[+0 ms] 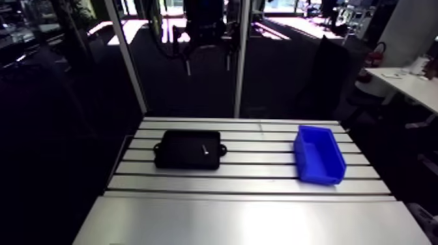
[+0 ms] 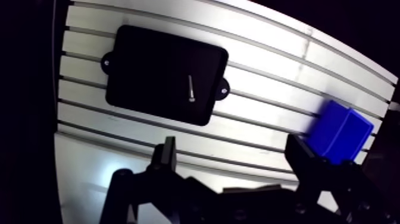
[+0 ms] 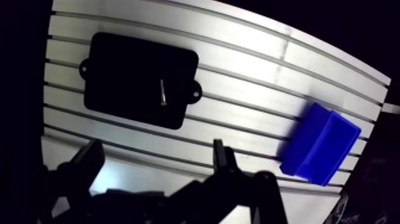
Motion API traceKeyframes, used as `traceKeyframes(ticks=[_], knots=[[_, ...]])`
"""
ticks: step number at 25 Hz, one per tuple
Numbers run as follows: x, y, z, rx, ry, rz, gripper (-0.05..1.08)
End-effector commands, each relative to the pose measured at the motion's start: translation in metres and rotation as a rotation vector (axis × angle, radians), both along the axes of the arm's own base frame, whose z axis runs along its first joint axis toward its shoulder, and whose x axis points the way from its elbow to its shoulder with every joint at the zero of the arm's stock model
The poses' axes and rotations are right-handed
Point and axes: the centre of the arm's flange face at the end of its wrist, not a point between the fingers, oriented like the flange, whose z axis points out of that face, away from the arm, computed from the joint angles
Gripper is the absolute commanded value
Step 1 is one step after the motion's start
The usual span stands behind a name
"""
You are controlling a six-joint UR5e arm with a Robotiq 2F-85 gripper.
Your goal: Pick up the M10 bolt from the tray and put it into the blue bin.
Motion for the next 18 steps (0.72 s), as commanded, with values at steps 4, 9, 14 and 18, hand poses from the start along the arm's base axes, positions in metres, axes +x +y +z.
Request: traceKeyframes(ticks=[4, 9, 14, 18], knots=[[-0.025, -0.001, -0.069, -0.011, -0.094, 0.075, 0.01], [-0.029, 0.002, -0.081, -0.013, -0.083, 0.073, 0.01], [-0.025, 0.003, -0.091, -0.013, -0.1, 0.065, 0.01], [-0.019, 0.0, -0.104, -0.014, -0.078, 0.065, 0.01]])
